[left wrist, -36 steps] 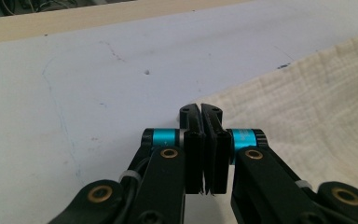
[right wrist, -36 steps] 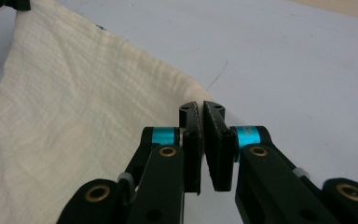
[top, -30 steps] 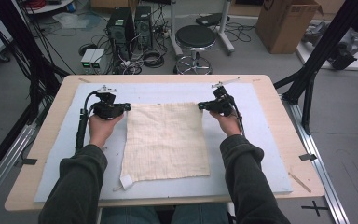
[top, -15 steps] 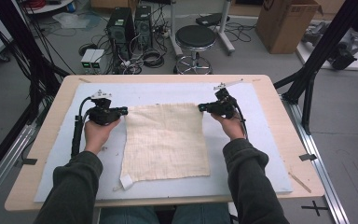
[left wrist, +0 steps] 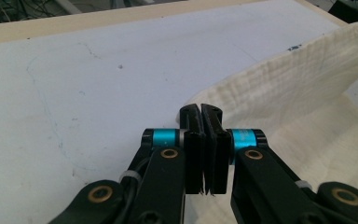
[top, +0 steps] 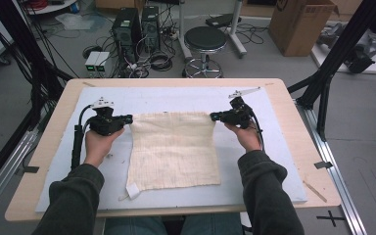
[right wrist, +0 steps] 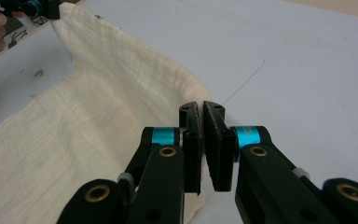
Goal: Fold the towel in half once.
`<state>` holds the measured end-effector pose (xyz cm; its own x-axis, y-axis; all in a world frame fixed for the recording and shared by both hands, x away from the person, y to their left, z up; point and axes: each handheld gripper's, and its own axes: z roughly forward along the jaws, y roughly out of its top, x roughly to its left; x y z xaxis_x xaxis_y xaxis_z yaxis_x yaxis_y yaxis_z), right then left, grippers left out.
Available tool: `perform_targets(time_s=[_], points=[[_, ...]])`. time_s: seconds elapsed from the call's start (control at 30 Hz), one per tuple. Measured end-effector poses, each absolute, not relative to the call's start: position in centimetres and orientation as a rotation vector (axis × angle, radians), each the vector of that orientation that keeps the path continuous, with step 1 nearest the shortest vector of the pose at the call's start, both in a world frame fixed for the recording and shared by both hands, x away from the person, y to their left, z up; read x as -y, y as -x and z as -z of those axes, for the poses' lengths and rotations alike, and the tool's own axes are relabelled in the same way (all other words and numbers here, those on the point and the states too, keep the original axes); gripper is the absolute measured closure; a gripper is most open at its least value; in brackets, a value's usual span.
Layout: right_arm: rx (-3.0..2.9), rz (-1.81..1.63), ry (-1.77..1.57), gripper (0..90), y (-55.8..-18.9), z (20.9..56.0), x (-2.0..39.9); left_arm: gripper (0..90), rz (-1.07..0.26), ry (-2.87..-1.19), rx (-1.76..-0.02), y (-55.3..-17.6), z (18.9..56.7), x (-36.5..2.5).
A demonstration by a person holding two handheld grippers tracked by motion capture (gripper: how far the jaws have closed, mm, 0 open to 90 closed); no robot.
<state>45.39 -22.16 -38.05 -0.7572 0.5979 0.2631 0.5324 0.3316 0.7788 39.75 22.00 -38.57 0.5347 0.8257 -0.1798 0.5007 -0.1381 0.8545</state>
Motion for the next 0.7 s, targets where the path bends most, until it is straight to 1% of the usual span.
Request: perform_targets(time_s=[0.3,0.7], points=[[-2.502,-1.461,-1.030,85.7,-44.3,37.5,22.3,87.4,-0.408,-1.799,-1.072,-38.6,38.4,-22.1],[-2.515,-1.488,-1.017,85.7,-43.1,38.0,22.8,87.4,-0.398,-1.800,-1.042,-37.4,38.5,-22.2]])
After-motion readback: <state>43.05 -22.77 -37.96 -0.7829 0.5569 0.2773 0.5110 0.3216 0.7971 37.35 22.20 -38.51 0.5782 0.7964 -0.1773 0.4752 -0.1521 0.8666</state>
